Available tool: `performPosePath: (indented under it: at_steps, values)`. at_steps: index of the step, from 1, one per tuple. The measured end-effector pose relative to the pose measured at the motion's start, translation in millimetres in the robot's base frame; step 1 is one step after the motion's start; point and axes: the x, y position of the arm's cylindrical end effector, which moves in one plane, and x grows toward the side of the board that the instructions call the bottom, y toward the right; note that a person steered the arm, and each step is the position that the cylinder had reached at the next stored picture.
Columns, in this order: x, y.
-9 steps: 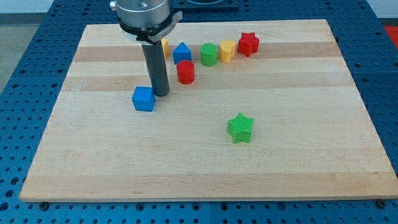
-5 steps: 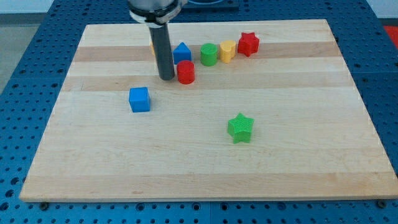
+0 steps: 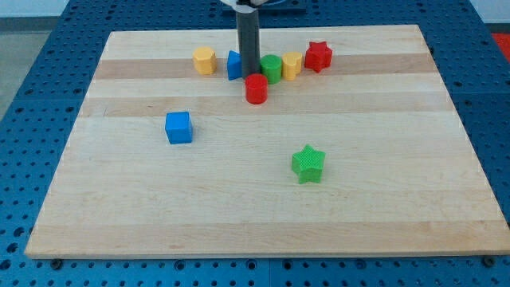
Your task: Push blue triangle above blue cube
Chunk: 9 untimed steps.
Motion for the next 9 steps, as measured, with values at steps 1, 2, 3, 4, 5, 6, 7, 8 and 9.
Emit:
performPosePath:
  at_steps: [1, 2, 3, 4, 5, 6, 7, 8, 9]
  values:
    - [-10, 10]
    - [-29, 3]
    - [-35, -12]
    - [-30, -32]
    - [-15, -52]
    - [-3, -72]
    - [3, -92]
    - [3, -107]
    - [7, -128]
